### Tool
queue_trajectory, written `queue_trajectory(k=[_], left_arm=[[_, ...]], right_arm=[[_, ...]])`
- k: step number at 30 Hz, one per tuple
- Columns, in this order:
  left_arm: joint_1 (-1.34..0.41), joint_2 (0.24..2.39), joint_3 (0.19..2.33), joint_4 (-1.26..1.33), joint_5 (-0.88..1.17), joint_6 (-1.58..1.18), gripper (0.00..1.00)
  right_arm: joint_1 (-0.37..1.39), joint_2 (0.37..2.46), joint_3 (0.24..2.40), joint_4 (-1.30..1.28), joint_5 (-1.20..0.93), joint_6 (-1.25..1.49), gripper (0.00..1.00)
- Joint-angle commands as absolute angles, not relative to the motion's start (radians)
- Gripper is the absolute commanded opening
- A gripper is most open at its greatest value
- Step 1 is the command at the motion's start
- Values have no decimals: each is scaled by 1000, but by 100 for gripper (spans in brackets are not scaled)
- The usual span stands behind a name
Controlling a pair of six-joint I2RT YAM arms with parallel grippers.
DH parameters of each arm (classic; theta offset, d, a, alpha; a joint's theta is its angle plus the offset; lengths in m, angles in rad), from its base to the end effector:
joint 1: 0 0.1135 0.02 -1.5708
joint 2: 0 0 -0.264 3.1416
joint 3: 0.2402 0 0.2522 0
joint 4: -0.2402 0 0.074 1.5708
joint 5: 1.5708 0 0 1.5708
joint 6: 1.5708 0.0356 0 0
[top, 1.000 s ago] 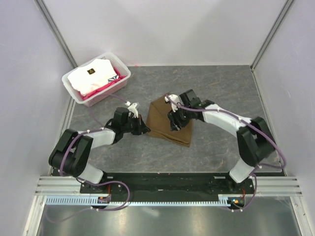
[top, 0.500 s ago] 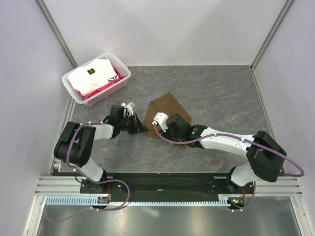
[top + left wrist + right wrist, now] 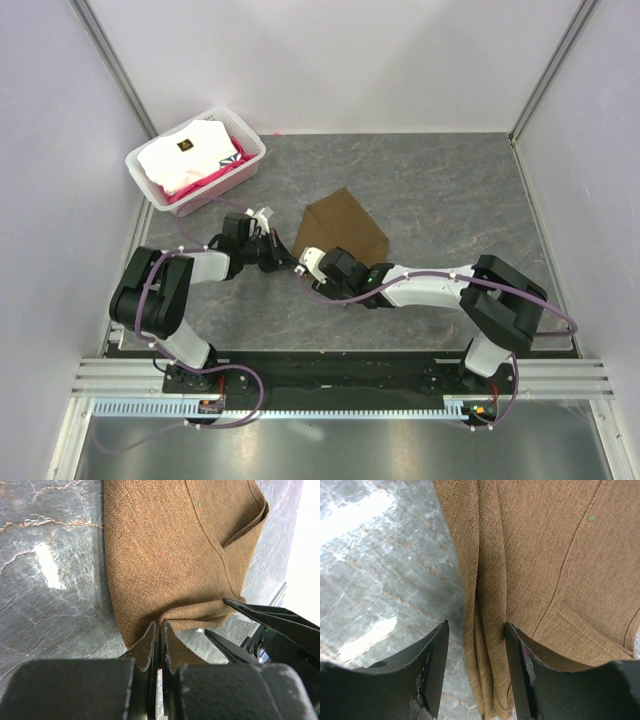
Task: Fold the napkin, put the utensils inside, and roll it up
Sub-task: Roll the napkin with the utensil
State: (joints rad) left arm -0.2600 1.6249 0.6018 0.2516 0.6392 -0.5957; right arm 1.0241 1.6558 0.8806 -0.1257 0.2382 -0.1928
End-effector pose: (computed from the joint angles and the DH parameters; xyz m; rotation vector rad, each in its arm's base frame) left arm 0.2715 -0.0942 0.1277 -0.0709 2.4464 -1.1547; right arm 0.1771 0.2748 0.1628 -1.3092 2.0569 0.0757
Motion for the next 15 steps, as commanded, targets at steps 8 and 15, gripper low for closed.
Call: queue_trajectory(k=[8, 15], left_arm=[[-253, 1626, 632, 270, 686, -610, 2], [-250, 1599, 632, 288, 710, -620, 2]], right_arm=[[1022, 1766, 980, -166, 269, -203, 21], [966, 1835, 1057, -291, 74, -195, 0]])
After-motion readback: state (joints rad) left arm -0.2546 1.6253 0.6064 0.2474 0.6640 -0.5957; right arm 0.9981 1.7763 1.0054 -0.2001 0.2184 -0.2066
